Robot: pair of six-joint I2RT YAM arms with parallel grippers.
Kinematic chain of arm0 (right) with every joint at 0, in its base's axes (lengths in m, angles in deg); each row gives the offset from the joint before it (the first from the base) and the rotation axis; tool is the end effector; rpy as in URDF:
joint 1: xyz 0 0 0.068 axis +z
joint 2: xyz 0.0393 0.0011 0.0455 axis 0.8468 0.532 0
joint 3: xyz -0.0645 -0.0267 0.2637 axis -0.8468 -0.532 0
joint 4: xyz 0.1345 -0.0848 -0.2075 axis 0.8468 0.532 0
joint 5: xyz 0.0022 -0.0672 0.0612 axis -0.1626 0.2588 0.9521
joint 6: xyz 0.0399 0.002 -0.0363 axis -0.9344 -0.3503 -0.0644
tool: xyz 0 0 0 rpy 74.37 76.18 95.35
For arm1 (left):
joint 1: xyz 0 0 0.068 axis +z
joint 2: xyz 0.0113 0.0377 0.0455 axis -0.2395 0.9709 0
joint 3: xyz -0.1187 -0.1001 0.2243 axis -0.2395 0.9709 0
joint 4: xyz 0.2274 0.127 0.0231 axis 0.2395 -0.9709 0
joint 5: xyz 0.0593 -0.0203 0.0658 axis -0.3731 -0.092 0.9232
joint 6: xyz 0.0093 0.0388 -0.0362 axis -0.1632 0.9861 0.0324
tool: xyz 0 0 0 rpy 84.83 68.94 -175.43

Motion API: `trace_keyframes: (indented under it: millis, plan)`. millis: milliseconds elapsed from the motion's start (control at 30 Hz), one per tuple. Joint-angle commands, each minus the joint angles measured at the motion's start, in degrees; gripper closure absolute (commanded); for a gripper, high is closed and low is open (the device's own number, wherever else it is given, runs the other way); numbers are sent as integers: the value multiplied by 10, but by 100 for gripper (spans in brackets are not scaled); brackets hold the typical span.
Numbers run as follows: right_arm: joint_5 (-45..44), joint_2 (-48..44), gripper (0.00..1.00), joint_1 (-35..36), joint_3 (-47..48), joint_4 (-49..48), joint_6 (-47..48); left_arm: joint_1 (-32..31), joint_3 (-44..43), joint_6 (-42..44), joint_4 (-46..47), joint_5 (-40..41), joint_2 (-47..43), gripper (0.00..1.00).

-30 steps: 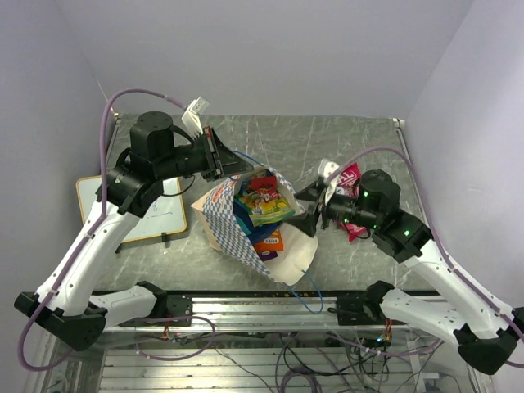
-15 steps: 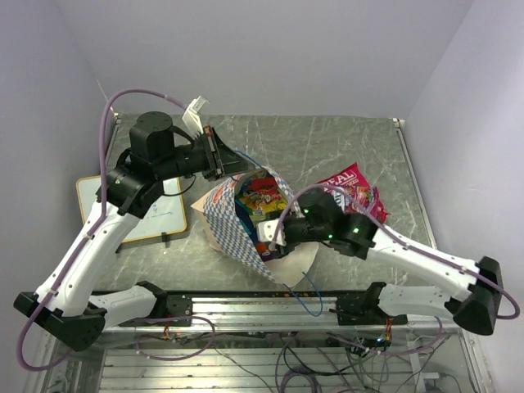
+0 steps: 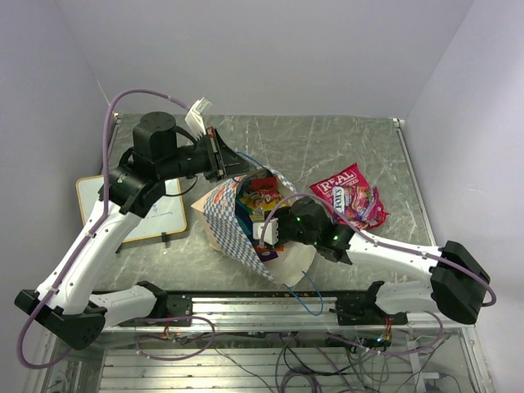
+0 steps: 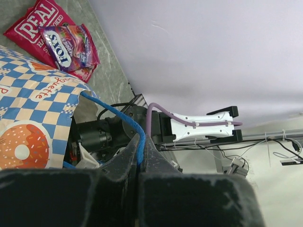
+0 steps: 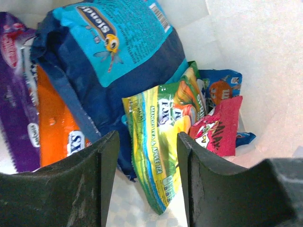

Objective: Take the snacks out of the paper bag

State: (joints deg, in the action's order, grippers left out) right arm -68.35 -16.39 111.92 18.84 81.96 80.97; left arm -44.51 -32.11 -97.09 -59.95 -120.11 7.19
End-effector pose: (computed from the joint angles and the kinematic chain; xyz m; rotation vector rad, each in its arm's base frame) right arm 0.1518 0.2193 0.2236 -1.6986 1.1919 0.2129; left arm 0.1864 -0.1341 0.4581 0.0976 2.0475 -1.5351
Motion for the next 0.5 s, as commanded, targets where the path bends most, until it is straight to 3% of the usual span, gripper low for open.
trace_keyframes:
  millis: [0, 267, 467]
  plan:
    - [4, 24, 49, -6, -10, -98, -9, -4, -25, 17, -10, -12, -1, 93]
    - [35, 84, 43, -7, -8, -140, -12, -4, -40, 30, -35, -12, 1, 93]
    - [-26, 145, 42, -8, -5, -206, -10, -5, -41, 27, -39, -5, -8, 93]
